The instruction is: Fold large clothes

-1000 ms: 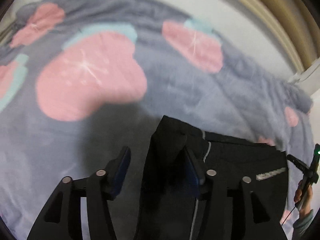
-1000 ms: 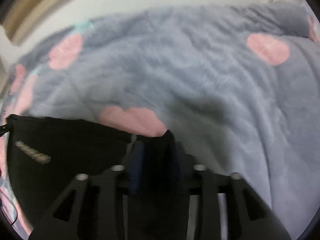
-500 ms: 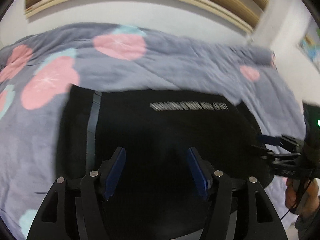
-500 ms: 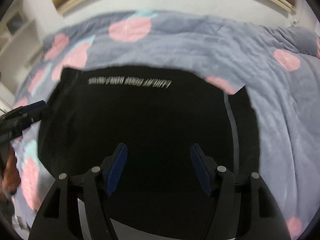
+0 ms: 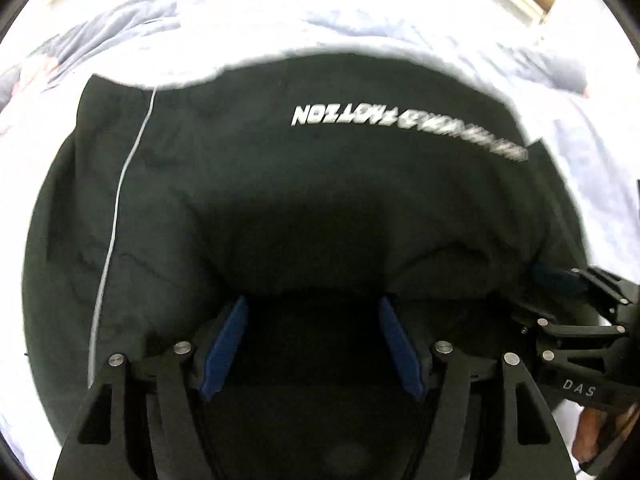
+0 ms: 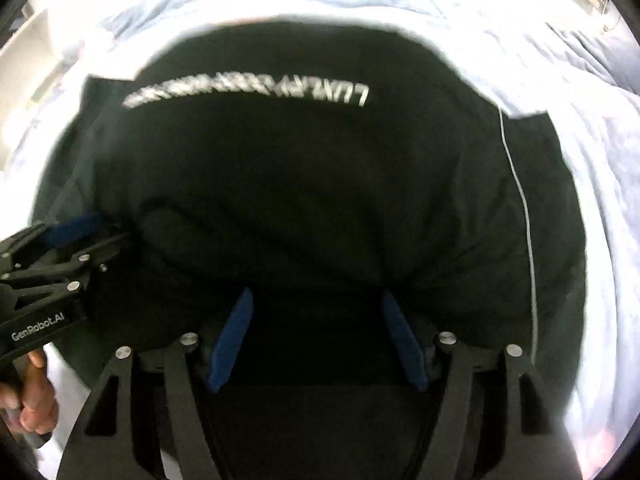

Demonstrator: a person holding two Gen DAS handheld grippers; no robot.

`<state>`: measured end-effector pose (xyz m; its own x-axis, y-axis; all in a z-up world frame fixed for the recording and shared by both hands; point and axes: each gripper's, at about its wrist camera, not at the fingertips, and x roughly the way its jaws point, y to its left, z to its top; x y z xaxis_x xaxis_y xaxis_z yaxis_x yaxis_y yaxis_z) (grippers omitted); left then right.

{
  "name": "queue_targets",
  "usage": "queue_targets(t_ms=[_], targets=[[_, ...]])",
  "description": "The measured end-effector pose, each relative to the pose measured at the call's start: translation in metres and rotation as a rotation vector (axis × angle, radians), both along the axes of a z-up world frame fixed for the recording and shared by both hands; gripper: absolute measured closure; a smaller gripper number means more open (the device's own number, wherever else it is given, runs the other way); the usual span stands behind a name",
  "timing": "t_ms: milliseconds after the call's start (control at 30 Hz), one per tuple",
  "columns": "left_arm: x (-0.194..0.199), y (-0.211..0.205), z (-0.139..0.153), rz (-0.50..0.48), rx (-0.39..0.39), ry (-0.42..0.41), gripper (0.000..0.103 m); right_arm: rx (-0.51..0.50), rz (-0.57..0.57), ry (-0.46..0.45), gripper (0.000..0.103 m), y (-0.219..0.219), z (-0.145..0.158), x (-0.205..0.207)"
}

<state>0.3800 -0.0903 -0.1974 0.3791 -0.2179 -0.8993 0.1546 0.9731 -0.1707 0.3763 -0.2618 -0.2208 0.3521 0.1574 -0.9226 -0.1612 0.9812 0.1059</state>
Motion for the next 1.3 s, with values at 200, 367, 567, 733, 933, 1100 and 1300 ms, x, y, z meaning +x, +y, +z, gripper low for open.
queue_targets(t_ms=[200,367,567,733,933,1100,1300], targets=[[0.045,0.01,0.052,0.008,-0.077,-0.102,0.033,0.015,-0.067,-0.076,0.03,-0.016,0.025,0.054],[0.099,0.018,-0.001,0.07,-0.074,0.052,0.032,0.043,-0.093,0.042,0.023,-0.022,-0.023,0.097],[0.101,0.017,-0.034,0.09,-0.1,0.095,0.026,0.004,-0.082,0.034,0.02,-0.018,-0.042,0.097],[0.087,0.024,-0.022,0.089,-0.153,0.058,0.026,0.036,-0.087,0.014,0.02,-0.029,-0.027,0.08],[0.036,0.067,0.02,0.109,-0.176,0.005,0.026,0.115,-0.138,-0.054,0.02,-0.037,0.016,0.045],[-0.022,0.109,0.039,0.148,-0.151,-0.009,0.026,0.156,-0.158,-0.068,0.02,-0.03,0.039,-0.009],[-0.09,0.162,0.029,0.236,-0.127,0.055,0.026,0.125,-0.116,-0.016,0.02,-0.011,0.032,-0.065]])
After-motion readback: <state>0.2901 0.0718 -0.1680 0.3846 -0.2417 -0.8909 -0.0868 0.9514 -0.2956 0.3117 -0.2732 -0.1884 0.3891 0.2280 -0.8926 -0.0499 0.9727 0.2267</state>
